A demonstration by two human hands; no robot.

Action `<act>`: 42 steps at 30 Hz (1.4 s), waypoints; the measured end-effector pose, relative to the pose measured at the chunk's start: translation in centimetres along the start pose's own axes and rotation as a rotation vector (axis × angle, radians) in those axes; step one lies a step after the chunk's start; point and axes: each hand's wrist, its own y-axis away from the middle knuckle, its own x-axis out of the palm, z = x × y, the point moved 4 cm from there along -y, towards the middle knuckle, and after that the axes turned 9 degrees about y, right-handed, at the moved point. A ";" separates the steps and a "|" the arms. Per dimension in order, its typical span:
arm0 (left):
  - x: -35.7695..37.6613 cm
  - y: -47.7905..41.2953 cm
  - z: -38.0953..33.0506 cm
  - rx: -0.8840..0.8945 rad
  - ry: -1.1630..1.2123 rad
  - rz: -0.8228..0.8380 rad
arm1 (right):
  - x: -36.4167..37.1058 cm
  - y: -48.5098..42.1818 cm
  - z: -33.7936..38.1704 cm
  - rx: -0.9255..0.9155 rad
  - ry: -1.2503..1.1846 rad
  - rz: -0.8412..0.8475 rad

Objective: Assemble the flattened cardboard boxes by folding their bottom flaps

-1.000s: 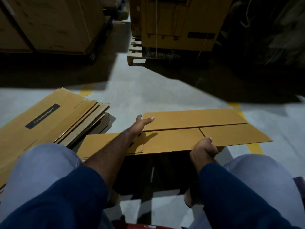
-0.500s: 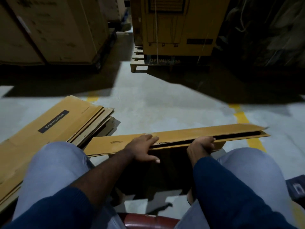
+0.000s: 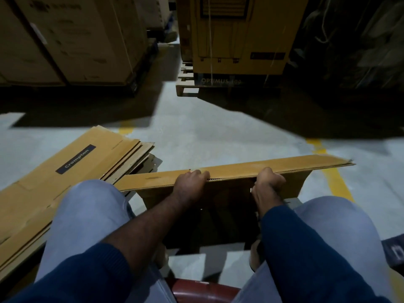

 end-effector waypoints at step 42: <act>-20.3 18.6 47.5 -0.880 -0.120 -0.562 | 58.8 34.9 5.0 -0.235 0.176 1.218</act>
